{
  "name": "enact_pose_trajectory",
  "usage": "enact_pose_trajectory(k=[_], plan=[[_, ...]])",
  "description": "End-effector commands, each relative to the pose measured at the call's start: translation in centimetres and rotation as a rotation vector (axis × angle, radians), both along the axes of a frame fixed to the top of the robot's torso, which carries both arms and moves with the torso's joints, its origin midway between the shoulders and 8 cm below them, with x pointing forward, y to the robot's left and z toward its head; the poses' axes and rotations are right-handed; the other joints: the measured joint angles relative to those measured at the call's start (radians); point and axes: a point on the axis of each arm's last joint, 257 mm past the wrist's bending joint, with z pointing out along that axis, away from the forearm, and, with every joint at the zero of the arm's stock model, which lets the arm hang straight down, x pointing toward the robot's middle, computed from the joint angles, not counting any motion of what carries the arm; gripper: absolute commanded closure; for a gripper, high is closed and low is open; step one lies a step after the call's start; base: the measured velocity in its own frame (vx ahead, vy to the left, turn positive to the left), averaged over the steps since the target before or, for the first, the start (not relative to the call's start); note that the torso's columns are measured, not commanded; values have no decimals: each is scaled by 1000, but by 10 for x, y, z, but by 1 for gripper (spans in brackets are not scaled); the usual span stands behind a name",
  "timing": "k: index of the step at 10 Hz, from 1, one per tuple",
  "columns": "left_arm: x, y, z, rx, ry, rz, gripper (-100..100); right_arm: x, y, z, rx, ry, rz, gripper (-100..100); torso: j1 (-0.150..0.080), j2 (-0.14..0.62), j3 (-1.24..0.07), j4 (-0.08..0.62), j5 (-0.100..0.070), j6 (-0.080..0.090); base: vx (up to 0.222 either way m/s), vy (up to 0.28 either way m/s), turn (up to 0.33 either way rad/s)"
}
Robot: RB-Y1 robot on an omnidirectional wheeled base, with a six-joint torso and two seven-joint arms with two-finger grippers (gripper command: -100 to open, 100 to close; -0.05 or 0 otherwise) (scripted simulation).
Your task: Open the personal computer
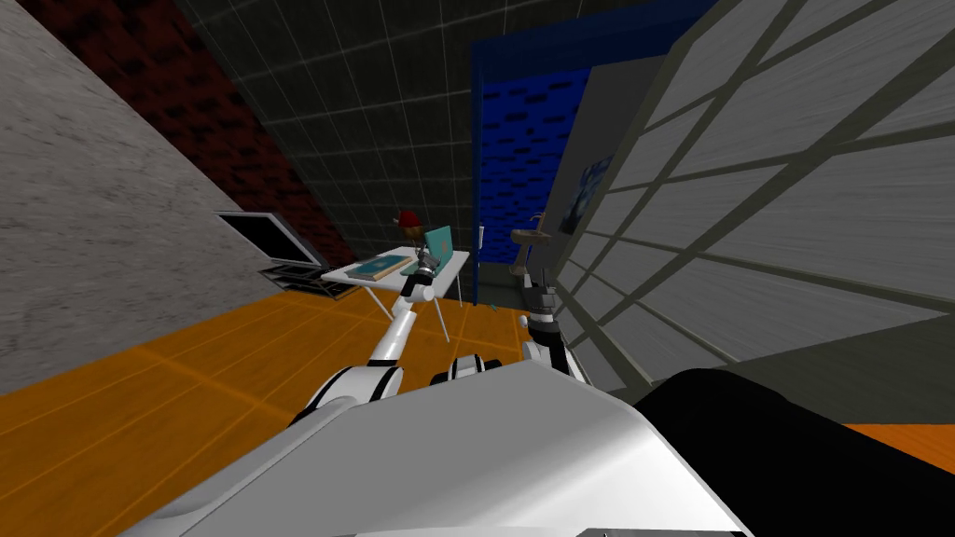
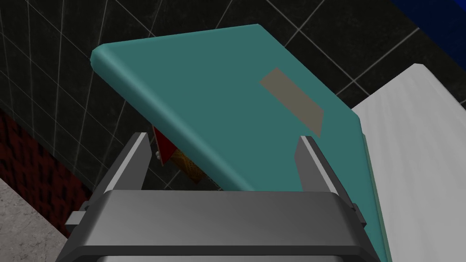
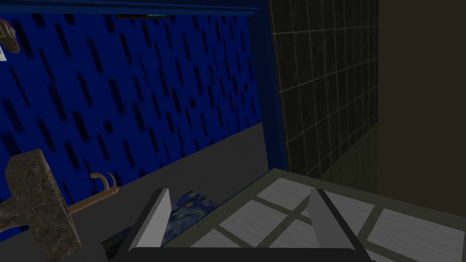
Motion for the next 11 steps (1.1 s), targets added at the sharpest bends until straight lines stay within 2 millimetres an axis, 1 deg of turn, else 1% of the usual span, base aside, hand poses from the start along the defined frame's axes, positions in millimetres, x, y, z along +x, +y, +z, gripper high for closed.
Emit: enact_pose_trajectory(k=[1,2,3,4,6,7,9,10,11], plan=[[12,-6,-7,9,25,-3,-100,0,0,0,0,0,0,0,-1,0,0,0,0,0,-9,-1,-8],[14,-5,-15,11,39,0,-100,0,0,0,0,0,0,0,0,-3,-2,-1,0,1,0,0,0],[21,-6,7,5,-2,-5,-100,0,0,0,0,0,0,0,0,-5,-3,-3,0,1,-59,3,139],[27,-10,10,10,2,-8,-100,0,0,0,0,0,0,0,0,-2,-2,-1,0,0,-70,-4,72],[34,-10,-5,18,37,-4,-100,0,0,0,0,0,0,0,0,-1,0,0,0,0,-22,-1,-9],[38,-9,16,11,-4,-4,-100,0,0,0,0,0,0,0,0,-2,-1,-1,0,0,-59,-1,153],[46,-17,28,18,-9,-12,-100,0,0,0,0,0,0,0,0,1,1,0,0,0,-52,-1,28],[51,-14,12,24,25,-4,-100,0,0,0,0,0,0,0,0,-1,0,0,0,0,-11,3,-11],[52,-13,8,26,32,-2,-100,0,0,0,0,0,0,0,0,-2,-1,-1,0,0,0,0,0]])
